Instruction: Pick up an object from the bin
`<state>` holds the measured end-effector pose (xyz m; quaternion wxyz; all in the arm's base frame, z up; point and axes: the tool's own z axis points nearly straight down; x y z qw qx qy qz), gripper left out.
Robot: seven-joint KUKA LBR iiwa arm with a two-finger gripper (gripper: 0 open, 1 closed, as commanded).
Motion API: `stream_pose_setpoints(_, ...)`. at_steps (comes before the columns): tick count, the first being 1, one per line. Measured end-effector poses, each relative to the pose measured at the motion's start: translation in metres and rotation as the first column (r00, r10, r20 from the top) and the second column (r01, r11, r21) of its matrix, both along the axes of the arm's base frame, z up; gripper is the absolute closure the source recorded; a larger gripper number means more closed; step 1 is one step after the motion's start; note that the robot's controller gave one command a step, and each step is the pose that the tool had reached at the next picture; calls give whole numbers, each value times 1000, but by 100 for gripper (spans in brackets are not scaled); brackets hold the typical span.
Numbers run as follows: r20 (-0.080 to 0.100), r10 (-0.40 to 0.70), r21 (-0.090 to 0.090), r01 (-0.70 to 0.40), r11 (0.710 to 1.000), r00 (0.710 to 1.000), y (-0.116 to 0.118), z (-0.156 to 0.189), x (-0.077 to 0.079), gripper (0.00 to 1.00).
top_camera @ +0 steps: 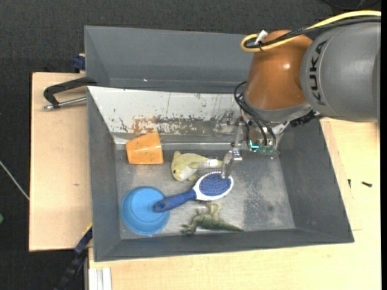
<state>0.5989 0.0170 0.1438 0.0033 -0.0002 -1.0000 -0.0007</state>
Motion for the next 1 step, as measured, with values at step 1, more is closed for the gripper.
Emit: stream_pose_setpoints(1, 19, 148, -2, -148, 989, 989, 19, -41, 7, 0)
